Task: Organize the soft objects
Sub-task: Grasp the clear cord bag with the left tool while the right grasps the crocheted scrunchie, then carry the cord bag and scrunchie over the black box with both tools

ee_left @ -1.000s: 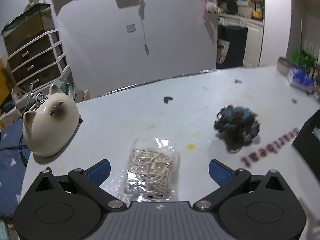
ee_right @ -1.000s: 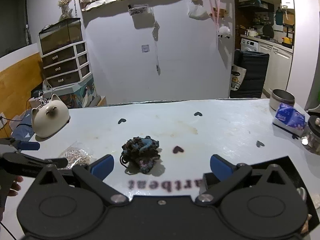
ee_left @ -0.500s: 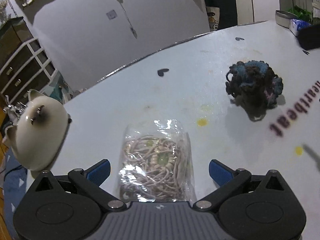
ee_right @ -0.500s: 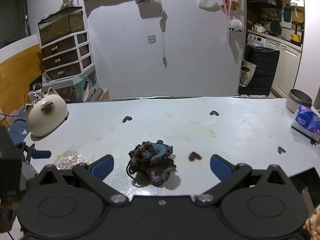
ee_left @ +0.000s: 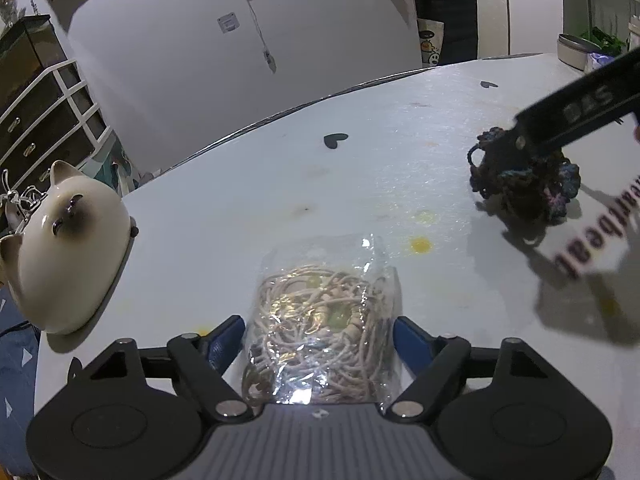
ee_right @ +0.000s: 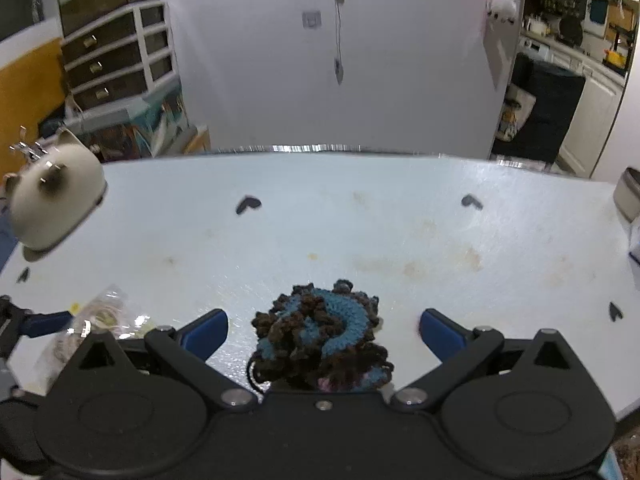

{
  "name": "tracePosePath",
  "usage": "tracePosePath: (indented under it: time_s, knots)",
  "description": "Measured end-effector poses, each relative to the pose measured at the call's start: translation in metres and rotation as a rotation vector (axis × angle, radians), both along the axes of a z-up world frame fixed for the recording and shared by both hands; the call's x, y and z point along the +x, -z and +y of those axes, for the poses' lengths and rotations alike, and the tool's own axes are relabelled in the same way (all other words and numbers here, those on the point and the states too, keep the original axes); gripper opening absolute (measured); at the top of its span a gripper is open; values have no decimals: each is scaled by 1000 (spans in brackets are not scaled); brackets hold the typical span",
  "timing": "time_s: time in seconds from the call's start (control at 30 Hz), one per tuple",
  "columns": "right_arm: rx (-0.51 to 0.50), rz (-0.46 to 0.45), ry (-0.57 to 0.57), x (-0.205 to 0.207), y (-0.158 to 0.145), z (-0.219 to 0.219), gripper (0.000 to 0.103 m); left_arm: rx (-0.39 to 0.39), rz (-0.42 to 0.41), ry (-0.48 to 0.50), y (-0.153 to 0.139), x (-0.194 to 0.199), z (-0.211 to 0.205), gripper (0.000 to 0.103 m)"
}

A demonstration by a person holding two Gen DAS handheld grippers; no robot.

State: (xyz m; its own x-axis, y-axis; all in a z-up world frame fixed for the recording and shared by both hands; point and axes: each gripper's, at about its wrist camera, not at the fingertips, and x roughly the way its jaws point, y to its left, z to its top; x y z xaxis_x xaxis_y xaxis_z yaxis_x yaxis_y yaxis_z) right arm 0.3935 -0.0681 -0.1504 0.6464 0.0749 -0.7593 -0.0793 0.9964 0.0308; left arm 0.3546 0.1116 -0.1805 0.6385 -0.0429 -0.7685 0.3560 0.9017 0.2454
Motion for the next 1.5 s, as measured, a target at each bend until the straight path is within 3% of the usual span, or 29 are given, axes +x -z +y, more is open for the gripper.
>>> tracePosePath:
  time_s: [0.1,0.17,0.27,0.43,0.57,0.83,1.07,1.17,1.5]
  knots:
    - [-7,76,1,13,14,1,102,-31,11,-11,-1,1,6,76]
    - [-13,114,9,18,22,0,90,-71,29,-30,-4,5,11,76]
    - [25,162,16,22,29,-4,84,-113,55,-48,-6,10,17,75]
    - [42,166,4,14,29,-4,62,-153,73,-79,-6,14,21,75]
    - [55,147,-7,6,24,-6,52,-159,70,-93,-6,13,21,71]
    - [46,128,-27,-29,15,-9,47,-187,82,-115,-9,7,24,59]
    - [36,107,-40,-53,10,-5,47,-235,107,-150,-14,-7,26,56]
    - [81,105,-57,-61,5,-7,47,-263,115,-168,-18,-20,28,56]
    - [86,86,-100,-103,-14,-5,47,-361,119,-253,-38,-78,39,55]
